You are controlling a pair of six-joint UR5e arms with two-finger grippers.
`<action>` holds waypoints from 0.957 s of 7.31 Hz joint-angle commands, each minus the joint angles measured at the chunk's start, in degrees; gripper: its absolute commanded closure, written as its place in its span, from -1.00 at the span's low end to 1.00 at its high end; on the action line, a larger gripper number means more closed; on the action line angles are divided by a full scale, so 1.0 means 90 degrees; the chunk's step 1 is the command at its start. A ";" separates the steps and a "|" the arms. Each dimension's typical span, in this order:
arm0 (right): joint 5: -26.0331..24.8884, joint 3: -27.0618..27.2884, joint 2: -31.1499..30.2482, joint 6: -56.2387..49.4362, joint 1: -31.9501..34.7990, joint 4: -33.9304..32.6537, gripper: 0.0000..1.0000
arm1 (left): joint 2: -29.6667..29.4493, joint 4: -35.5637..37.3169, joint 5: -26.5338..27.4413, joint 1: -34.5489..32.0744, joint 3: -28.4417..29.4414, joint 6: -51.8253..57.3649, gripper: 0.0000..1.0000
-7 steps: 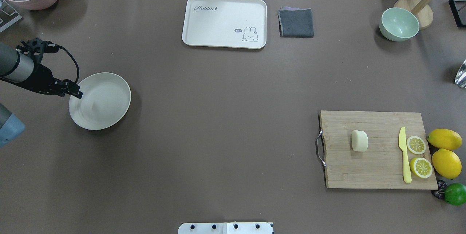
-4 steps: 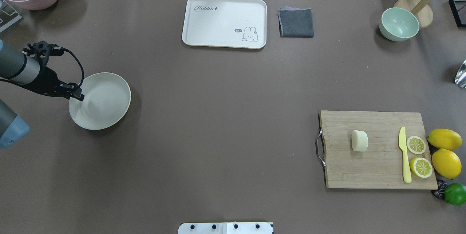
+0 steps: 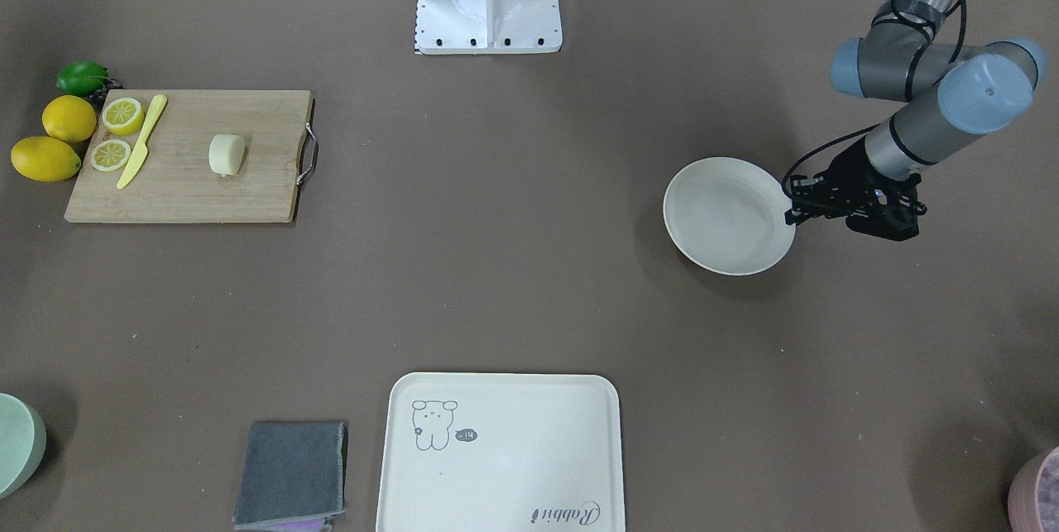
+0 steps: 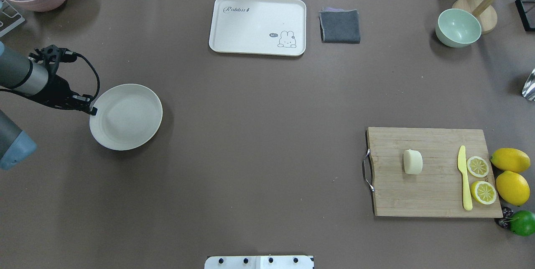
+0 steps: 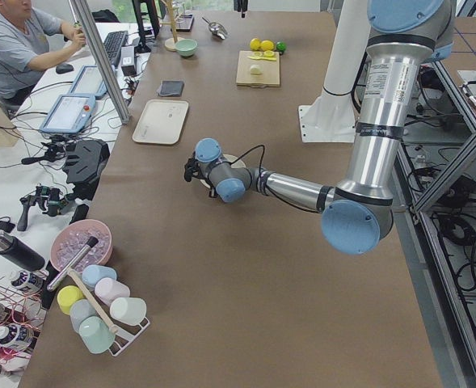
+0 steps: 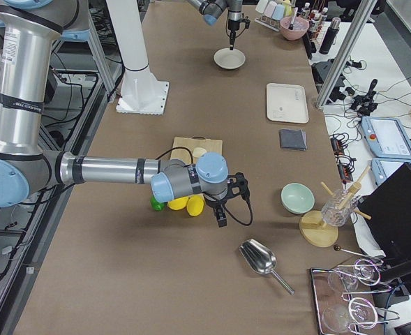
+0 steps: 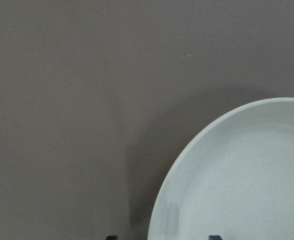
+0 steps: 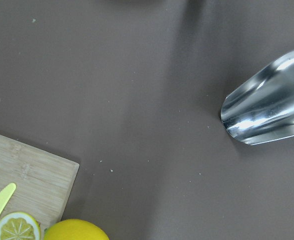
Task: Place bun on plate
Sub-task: 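Slide the white plate centreward with the left gripper while the right arm reaches out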
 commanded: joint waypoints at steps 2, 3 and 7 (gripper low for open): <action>-0.0014 0.0745 0.0357 0.1423 -0.0807 -0.0021 -0.98 | -0.0707 0.0217 -0.0015 0.0304 -0.0708 -0.2233 1.00; -0.0062 0.0892 0.0649 0.2126 -0.1237 -0.0021 -0.98 | -0.0884 0.0217 0.0497 0.0897 -0.0806 -0.2714 1.00; -0.0822 0.1068 0.1296 0.3936 -0.2985 -0.0021 -0.98 | -0.2084 0.1387 0.2550 0.2658 -0.0739 -0.3332 1.00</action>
